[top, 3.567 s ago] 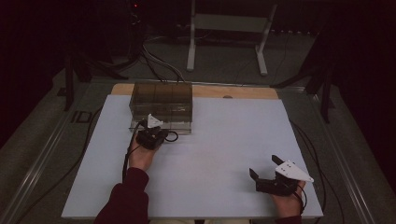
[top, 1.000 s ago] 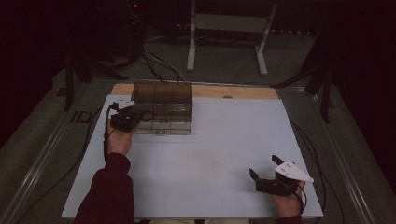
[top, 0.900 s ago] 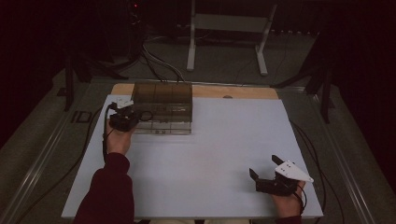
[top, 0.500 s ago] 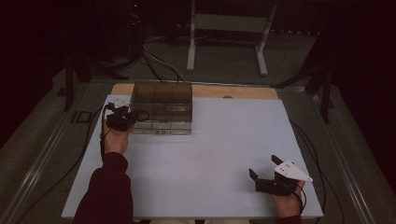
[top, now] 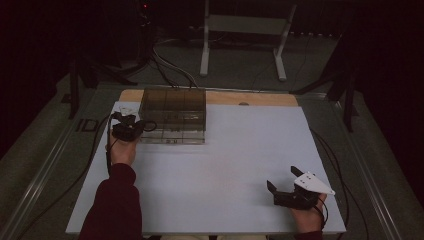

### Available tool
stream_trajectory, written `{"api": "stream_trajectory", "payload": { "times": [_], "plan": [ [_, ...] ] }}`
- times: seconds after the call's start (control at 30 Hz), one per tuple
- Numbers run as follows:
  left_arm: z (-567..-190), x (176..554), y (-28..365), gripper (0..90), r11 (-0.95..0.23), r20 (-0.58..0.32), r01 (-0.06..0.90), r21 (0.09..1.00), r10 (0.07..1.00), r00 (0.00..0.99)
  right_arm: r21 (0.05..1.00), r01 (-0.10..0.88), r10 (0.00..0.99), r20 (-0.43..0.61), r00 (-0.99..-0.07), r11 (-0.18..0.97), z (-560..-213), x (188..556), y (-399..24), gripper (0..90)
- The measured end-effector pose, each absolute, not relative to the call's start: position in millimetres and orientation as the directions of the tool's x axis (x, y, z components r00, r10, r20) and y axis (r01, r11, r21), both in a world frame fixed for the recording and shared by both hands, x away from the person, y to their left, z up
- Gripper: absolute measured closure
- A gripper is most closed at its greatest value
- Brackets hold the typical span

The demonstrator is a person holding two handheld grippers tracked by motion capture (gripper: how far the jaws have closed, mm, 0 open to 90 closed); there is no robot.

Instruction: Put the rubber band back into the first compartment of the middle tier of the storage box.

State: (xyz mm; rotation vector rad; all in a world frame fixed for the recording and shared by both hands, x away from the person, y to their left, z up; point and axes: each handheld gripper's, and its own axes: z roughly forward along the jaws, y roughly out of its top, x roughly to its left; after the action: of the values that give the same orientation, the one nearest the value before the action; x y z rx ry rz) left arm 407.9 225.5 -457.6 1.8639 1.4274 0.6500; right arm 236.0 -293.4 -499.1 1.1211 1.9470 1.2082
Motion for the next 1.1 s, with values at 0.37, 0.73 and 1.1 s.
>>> {"api": "stream_trajectory", "payload": {
  "times": [0.37, 0.73, 1.1],
  "plan": [
    [-465.1, 409.9, 223.6, 88.3, -0.159, -0.014, 0.634, 0.757, 0.966, 0.259, 0.907, 0.347, 0.877, -0.048, -0.478, 0.238, -498.8, 235.8, -293.0, 1.4],
    [-474.1, 411.2, 220.4, 87.5, -0.155, -0.017, 0.651, 0.743, 0.968, 0.25, 0.907, 0.347, 0.877, -0.047, -0.477, 0.238, -498.8, 235.8, -292.9, 1.4],
    [-477.5, 413.0, 215.6, 84.8, -0.162, -0.01, 0.654, 0.739, 0.968, 0.251, 0.907, 0.347, 0.877, -0.049, -0.479, 0.24, -498.9, 236.0, -292.9, 1.4]
  ]
}}
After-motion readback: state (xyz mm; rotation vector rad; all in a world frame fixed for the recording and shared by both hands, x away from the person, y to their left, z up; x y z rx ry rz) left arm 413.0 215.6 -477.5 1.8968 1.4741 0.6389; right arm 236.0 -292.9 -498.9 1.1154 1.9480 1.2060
